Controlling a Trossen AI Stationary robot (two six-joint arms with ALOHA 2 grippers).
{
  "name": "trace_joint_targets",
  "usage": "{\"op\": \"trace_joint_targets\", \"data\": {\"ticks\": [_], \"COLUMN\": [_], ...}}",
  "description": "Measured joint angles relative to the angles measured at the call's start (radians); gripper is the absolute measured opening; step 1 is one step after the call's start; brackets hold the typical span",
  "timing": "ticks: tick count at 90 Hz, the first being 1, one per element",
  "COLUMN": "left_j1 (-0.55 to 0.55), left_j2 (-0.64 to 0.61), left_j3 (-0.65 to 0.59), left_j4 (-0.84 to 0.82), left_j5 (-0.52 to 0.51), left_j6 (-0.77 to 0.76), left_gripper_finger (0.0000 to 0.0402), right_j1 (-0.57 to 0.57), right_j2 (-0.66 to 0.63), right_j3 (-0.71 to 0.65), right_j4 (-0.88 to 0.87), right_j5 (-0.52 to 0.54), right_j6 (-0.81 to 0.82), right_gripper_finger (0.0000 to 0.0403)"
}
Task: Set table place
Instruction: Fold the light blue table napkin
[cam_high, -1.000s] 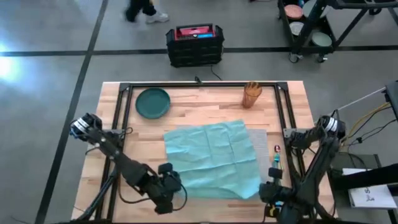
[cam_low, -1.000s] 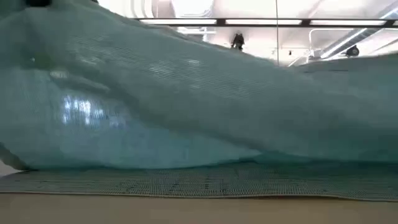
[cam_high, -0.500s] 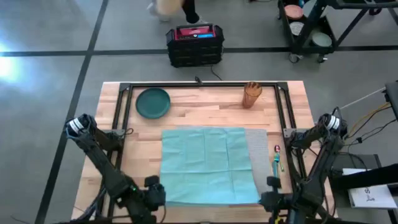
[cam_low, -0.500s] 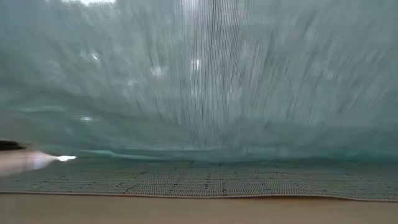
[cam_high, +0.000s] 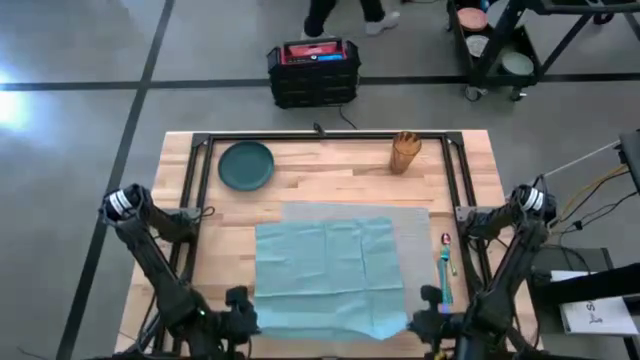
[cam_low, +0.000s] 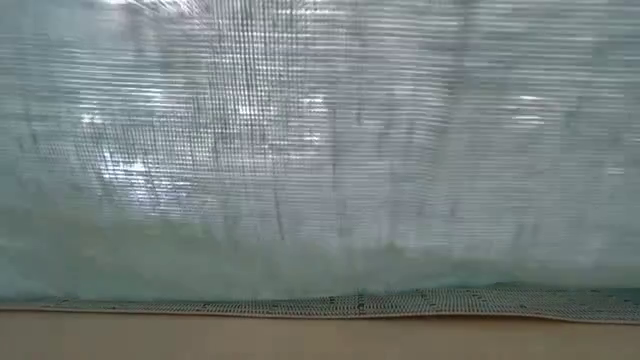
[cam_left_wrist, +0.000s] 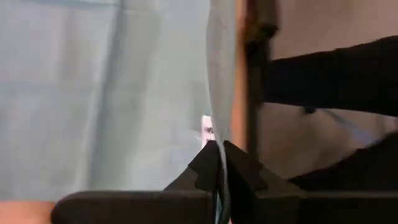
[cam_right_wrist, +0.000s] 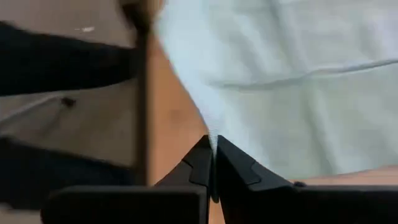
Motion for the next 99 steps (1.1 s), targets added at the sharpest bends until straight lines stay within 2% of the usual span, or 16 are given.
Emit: {"op": "trace_joint_targets", "data": {"ticks": [14,26,35,54,65,81,99], "left_j1": [0.028,0.079,0.121,0.198,0.22,0.227,0.228], "left_j2": [-0.041,-0.065,-0.068,-0.068,-0.068,-0.068,-0.068], "left_j3": [-0.013,-0.024,-0.028,-0.067,-0.125,-0.198,-0.247], "left_j4": [-0.185,-0.301,-0.369,-0.397,-0.375,-0.345,-0.236], "left_j5": [-0.088,-0.101,-0.101,-0.1,-0.098,-0.103,-0.123], "left_j6": [-0.045,-0.042,-0.02,0.056,0.044,0.027,0.057], "left_gripper_finger": [0.0,0.0,0.0,0.0,0.0,0.0,0.0], "right_j1": [-0.084,-0.168,-0.236,-0.373,-0.424,-0.443,-0.446], "right_j2": [-0.012,-0.014,-0.014,-0.014,-0.014,-0.014,-0.013], "right_j3": [0.0,-0.002,-0.008,-0.042,-0.091,-0.166,-0.236], "right_j4": [-0.202,-0.337,-0.374,-0.369,-0.363,-0.323,-0.167], "right_j5": [0.033,0.052,0.052,0.056,0.051,0.051,0.049], "right_j6": [0.066,0.076,0.027,-0.103,-0.107,-0.088,-0.101], "right_gripper_finger": [0.0,0.0,0.0,0.0,0.0,0.0,0.0]}}
